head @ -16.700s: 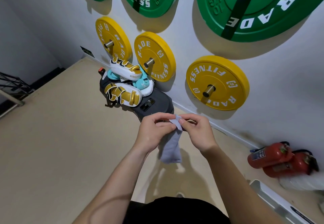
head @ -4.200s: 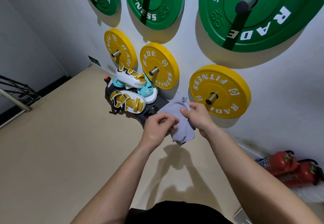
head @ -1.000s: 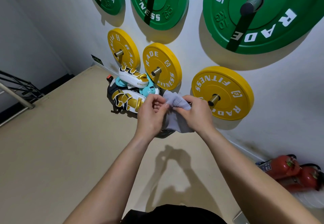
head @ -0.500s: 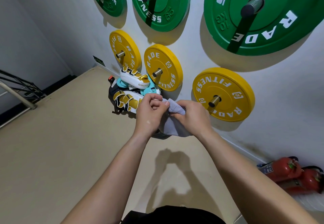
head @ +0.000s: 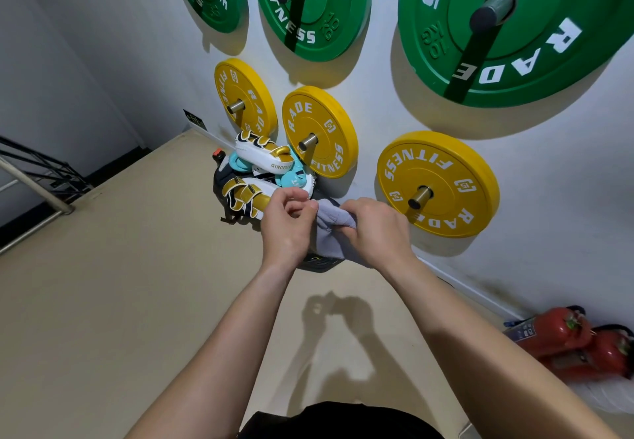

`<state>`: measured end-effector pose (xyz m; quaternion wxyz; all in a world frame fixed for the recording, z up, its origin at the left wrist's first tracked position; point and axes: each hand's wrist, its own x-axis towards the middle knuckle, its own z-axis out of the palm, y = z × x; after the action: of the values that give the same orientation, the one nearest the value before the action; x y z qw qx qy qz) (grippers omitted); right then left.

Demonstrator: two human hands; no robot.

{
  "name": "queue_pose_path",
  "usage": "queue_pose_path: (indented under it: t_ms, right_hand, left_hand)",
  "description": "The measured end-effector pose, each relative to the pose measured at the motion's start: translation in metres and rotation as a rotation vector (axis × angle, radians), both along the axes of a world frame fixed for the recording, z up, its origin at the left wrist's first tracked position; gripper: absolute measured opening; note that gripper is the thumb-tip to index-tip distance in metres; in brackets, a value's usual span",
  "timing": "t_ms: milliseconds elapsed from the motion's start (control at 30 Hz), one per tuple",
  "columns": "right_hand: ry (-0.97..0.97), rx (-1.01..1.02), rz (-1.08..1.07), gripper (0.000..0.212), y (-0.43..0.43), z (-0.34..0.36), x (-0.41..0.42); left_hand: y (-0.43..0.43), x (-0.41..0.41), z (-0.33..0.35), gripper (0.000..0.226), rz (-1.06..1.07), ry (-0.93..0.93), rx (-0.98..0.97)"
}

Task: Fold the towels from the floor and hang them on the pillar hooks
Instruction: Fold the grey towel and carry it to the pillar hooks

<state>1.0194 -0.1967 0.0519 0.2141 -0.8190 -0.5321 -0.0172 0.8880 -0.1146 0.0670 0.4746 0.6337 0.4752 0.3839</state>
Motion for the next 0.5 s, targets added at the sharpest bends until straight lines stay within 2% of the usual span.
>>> queue_pose_path:
  t_ms: [100,233,400,433,500]
  right_hand:
    - [-0.047,-0.014,0.038,0.013,0.0,-0.001,0.0]
    - [-0.091,-0.021,0.074,0.011,-0.002,-0.004,0.001]
    - [-0.098,-0.027,0.075,0.017,-0.002,-0.007,0.004]
    - [-0.088,-0.026,0.072,0.018,-0.002,-0.007,0.005]
    - [-0.069,-0.037,0.072,0.019,0.0,-0.006,0.006]
  left_hand:
    - [0.001,0.003,-0.001,0.014,0.015,0.094,-0.047]
    - [0.009,0.006,0.008,0.025,-0.03,0.188,-0.108]
    - [0.012,0.01,0.013,0.023,0.02,0.022,-0.298]
    - [0.011,0.011,0.009,0.021,0.046,0.013,-0.265]
    - [0.008,0.011,0.0,0.016,0.057,0.09,-0.082]
